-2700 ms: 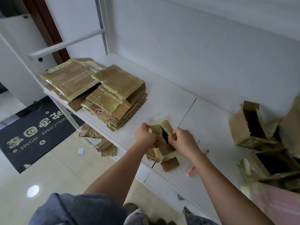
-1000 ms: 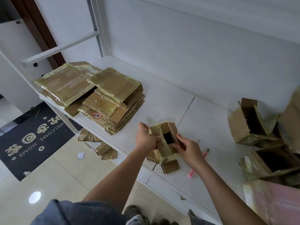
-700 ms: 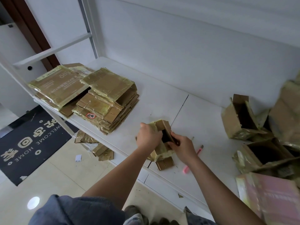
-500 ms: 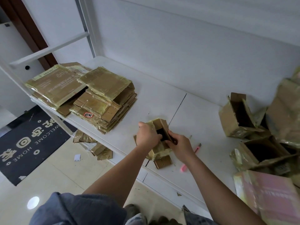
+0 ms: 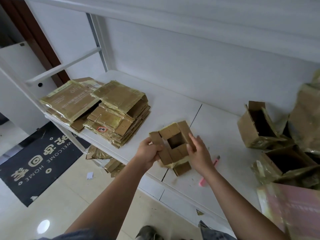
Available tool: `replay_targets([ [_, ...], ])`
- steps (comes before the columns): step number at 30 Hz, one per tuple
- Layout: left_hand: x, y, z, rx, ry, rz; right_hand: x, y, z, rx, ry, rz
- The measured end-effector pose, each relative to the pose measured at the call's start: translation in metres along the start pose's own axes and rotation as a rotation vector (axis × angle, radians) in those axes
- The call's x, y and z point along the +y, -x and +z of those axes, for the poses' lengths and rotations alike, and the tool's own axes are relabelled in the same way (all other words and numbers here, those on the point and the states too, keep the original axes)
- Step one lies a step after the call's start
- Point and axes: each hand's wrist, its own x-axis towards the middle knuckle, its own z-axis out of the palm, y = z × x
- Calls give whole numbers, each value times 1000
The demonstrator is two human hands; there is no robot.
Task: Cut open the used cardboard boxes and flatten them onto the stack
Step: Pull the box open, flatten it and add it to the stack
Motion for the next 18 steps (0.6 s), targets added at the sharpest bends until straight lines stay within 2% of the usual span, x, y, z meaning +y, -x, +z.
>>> replay_targets([
  [3,7,3,14,1,33,94,-21,-2,3,208,-126,136],
  [7,12,10,30,-12,15,197,-36,-8,-2,337,-446,313],
  [11,10,8,29,32,69,211,-30,-7,-9,274,-643,318],
  [14,7,0,22,77,93,144,-24,3,-17,175,-551,225],
  [16,2,-6,20,116,-118,138,-20,11,-20,119,-467,168],
  [18,-5,-10,19,206,-506,214,-17,16,-20,111,-412,112],
])
